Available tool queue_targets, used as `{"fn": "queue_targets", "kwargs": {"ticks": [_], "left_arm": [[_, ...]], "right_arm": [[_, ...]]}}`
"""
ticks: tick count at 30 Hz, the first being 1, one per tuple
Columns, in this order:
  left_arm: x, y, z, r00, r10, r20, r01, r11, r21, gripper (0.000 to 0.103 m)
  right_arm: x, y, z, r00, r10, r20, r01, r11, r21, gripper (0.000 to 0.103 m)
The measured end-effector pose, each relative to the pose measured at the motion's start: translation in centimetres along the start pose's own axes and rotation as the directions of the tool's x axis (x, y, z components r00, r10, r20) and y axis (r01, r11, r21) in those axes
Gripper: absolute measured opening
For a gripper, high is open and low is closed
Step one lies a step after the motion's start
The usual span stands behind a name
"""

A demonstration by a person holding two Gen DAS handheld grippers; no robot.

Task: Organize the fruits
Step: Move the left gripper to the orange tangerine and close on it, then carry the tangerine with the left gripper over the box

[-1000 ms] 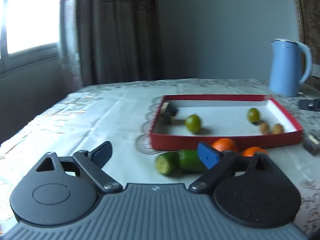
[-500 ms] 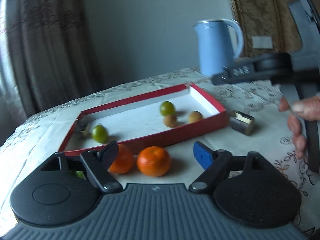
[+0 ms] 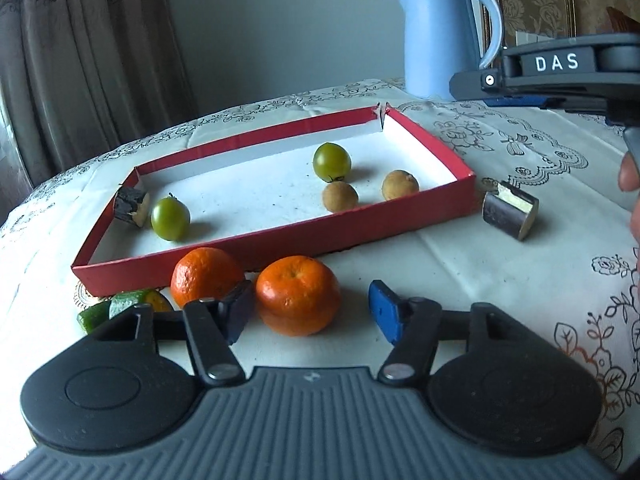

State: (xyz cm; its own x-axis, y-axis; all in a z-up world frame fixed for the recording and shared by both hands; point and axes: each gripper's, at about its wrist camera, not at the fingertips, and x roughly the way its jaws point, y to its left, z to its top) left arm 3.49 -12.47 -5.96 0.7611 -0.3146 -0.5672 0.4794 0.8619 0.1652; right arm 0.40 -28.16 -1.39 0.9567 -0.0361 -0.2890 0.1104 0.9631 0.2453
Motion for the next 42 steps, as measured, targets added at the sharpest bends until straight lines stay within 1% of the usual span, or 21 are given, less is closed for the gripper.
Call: {"fn": "queue_targets", "kwargs": {"ticks": [2, 3, 4, 6, 8, 9, 17, 24, 30, 38, 42], "left_arm": [[0.1, -0.1, 0.0, 1.0, 0.005, 0.004, -0.005, 1.0, 0.002, 0.062], [0.1, -0.1, 0.0, 1.0, 0.004, 0.004, -0.004, 1.0, 0.0, 0.06], [0.1, 0.0, 0.0, 1.0, 0.004, 0.005, -0.004, 1.0, -0.003, 0.057], [0.2, 0.2, 0.1, 1.0, 0.015, 0.005, -0.015, 1.0, -0.01, 0.048], [0.1, 0.4, 0.0, 1.0, 0.019, 0.003, -0.019, 1.0, -0.022, 0.043], [0.1, 0.4, 0.0, 1.0, 0.02, 0.004, -0.02, 1.0, -0.023, 0.042], [-0.5, 0.8, -0.1, 1.0, 0.002, 0.01, -0.001, 0.999, -0.046, 0.041], [-2.5, 1.5, -0.3, 0.998, 0.017, 0.062, -0.013, 0.998, -0.064, 0.041], [-4.1, 2.5, -1.2, 0.994, 0.063, 0.091, -0.057, 0.996, -0.062, 0.041], [-5.9, 5.8, -2.4, 0.983, 0.151, 0.105, -0.137, 0.982, -0.13, 0.041], [-6.4, 7.2, -2.8, 0.976, 0.19, 0.108, -0.173, 0.973, -0.152, 0.041]], "right_arm": [[0.1, 0.0, 0.0, 1.0, 0.003, -0.003, -0.003, 1.0, 0.0, 0.031], [0.1, 0.0, 0.0, 1.0, 0.003, -0.003, -0.003, 1.0, -0.002, 0.031], [0.1, 0.0, 0.0, 1.0, 0.002, -0.002, -0.002, 1.0, -0.002, 0.031], [0.1, 0.0, -0.1, 1.0, 0.001, -0.003, -0.001, 1.0, -0.001, 0.031], [0.1, -0.1, -0.1, 1.0, -0.002, -0.005, 0.002, 1.0, 0.001, 0.031], [0.2, -0.1, -0.1, 1.0, -0.003, -0.005, 0.003, 1.0, 0.001, 0.031], [0.5, -0.1, -0.4, 1.0, -0.019, -0.017, 0.019, 1.0, -0.001, 0.031], [0.5, -0.6, -0.4, 0.999, -0.041, -0.009, 0.042, 0.999, 0.02, 0.031], [0.4, -0.6, -0.4, 0.999, -0.05, -0.012, 0.051, 0.998, 0.023, 0.031], [-0.3, -0.1, -0.3, 0.999, -0.048, -0.025, 0.049, 0.999, 0.017, 0.031], [-0.7, 0.9, -0.6, 0.999, -0.023, -0.049, 0.022, 1.0, -0.013, 0.031]]}}
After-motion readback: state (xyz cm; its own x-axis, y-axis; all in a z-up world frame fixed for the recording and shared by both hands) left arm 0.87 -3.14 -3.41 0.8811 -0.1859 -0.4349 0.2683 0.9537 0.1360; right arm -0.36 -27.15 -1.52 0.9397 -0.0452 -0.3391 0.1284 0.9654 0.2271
